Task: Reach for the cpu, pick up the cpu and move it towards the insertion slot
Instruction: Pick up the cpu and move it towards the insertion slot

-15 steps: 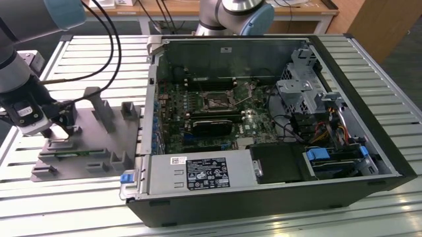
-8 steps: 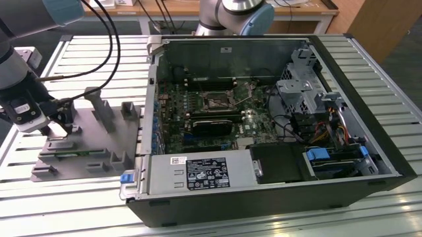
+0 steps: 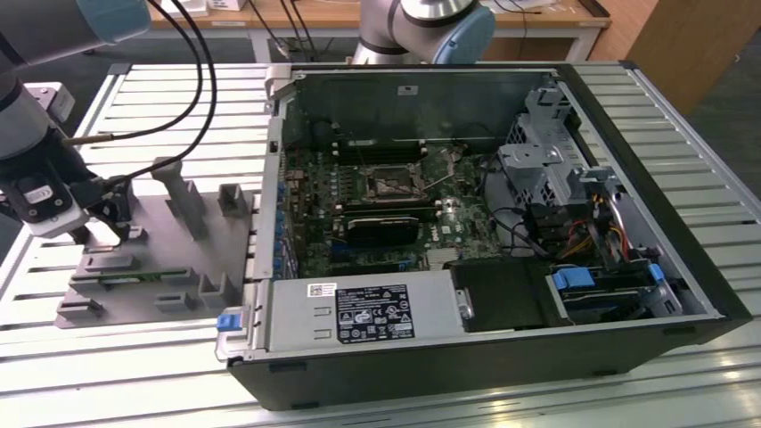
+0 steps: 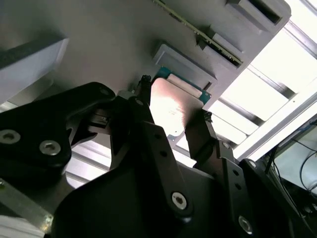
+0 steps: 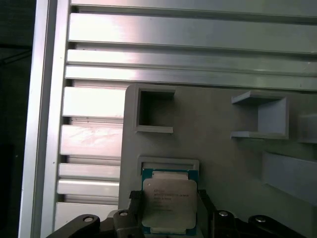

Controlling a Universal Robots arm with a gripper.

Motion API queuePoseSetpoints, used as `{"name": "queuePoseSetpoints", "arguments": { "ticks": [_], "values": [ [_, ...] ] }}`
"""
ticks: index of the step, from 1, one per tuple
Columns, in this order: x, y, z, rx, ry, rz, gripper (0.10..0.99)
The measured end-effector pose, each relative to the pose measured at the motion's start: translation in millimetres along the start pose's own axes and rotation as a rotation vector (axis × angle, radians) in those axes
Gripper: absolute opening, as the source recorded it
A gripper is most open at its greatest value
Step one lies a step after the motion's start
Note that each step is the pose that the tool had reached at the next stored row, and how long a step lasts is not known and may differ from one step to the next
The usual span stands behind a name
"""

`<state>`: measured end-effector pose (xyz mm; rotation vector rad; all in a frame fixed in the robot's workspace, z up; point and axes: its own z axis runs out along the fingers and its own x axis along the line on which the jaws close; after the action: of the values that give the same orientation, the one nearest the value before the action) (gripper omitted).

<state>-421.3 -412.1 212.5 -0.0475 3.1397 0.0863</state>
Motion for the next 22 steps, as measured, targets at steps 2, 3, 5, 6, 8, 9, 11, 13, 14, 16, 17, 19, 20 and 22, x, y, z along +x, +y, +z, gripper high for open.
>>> {"name": "queuePoseSetpoints", "arguments": {
  "ticks": [2,3,5,6,8,9,11,13,14,16,17,19,20,22],
  "values": [
    [0.0,0.1,-0.7,0.0,0.0001,0.0,0.529],
    [0.0,0.1,-1.1,0.0,0.0001,0.0,0.529],
    [0.0,0.1,-1.7,-0.002,-0.0001,0.0,0.529],
    [0.0,0.1,-2.2,-0.002,-0.0001,0.0,0.529],
    [0.0,0.2,-3.2,-0.003,0.0,0.0,0.529],
    [0.0,0.2,-3.6,-0.003,-0.0002,0.0,0.529],
    [0.0,0.2,-4.3,-0.004,-0.0003,0.0,0.529],
    [0.0,0.3,-5.1,-0.004,-0.0001,0.0,0.529],
    [0.0,0.3,-5.6,-0.004,-0.0001,0.0,0.529],
    [0.0,0.4,-6.5,-0.005,-0.0003,0.0,0.529],
    [0.0,0.4,-6.9,-0.005,-0.0003,0.0,0.529],
    [0.0,0.4,-8.1,-0.005,-0.0001,0.0,0.529],
    [0.0,0.5,-8.7,-0.006,-0.0001,0.0,0.529],
    [0.0,0.6,-10.0,-0.006,-0.0001,0.0,0.529]
  ]
}}
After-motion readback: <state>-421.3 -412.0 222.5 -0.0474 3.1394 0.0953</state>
